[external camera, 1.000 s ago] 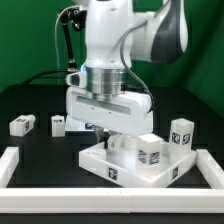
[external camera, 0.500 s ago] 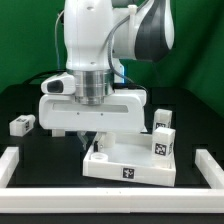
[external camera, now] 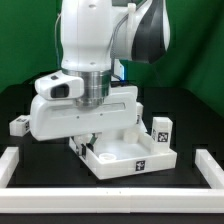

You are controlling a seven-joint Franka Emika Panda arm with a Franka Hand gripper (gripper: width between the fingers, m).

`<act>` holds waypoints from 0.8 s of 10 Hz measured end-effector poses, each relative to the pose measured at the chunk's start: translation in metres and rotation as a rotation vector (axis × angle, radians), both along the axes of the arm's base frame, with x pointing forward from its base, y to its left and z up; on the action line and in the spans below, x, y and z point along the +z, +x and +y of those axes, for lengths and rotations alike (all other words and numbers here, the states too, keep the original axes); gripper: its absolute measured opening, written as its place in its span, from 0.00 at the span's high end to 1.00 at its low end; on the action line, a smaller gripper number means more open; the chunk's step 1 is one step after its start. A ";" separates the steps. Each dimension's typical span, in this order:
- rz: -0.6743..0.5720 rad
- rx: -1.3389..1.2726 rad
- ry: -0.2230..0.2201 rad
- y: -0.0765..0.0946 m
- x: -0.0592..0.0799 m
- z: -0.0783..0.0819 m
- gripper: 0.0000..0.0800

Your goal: Assemble square table

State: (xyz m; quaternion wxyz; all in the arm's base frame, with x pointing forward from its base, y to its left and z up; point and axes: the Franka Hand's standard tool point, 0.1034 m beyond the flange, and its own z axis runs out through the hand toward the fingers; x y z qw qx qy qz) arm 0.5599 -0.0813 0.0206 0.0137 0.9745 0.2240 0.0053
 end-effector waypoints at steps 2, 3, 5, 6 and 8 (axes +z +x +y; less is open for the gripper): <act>-0.006 0.134 -0.018 0.000 -0.001 0.002 0.93; -0.003 0.177 -0.025 0.000 -0.001 -0.001 0.93; -0.022 0.403 -0.090 0.036 0.004 0.032 0.93; -0.030 0.544 -0.132 0.059 0.006 0.054 0.93; -0.075 0.622 -0.163 0.055 0.017 0.056 0.92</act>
Offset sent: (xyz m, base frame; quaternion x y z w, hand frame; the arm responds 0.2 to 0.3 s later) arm 0.0000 0.0000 0.0000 0.0000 0.0000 -0.1296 0.9916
